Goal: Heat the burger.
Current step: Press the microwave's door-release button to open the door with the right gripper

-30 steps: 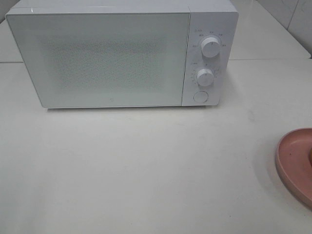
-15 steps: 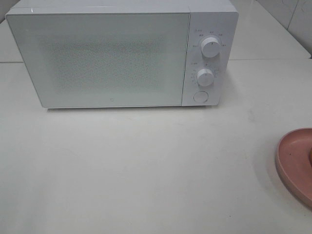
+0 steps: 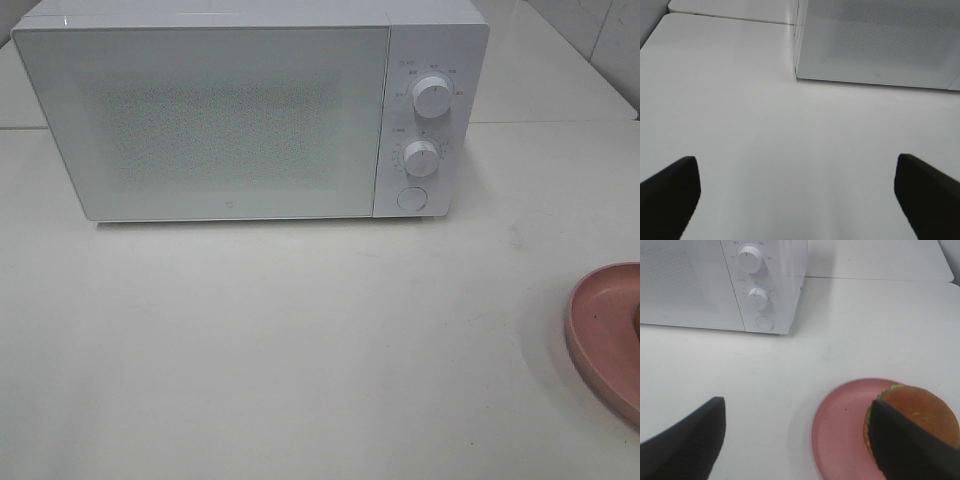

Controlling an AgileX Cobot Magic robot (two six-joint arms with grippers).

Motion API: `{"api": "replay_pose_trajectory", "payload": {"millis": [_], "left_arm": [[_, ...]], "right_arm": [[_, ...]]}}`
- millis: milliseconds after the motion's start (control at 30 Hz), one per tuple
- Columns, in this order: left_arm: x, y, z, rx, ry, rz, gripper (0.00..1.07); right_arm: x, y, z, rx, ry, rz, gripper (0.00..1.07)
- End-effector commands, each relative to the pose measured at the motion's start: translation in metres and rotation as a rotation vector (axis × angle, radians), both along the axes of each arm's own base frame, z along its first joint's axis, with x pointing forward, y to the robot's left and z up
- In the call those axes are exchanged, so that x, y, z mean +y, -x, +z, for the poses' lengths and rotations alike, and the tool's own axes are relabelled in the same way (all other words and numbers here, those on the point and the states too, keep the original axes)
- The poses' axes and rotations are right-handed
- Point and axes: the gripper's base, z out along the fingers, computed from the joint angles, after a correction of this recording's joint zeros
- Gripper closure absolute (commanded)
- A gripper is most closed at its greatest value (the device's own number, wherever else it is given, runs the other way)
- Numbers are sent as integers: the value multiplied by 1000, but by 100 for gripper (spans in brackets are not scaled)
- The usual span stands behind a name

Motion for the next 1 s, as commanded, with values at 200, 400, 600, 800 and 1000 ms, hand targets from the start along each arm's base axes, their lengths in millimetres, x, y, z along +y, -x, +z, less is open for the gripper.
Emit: {"api": "replay_pose_trajectory", "payload": {"millis": [200,400,600,800,1000], "left_arm": [[0,2,0,-21,-6,-5,9],[0,2,0,-21,-6,-5,9],[0,2,0,-21,-6,-5,9],[0,2,0,-21,-6,-5,9],[0,2,0,-21,-6,-5,9]], "right_arm": [[2,-28,7,-37,-3,-5,31],[3,-51,5,-26,-4,-14,31],[5,-76,5,-52,-7,-27,31],[6,-105,-2,-60,-6,-40,31],[7,-128,-12,-57,-3,-51,31]]}}
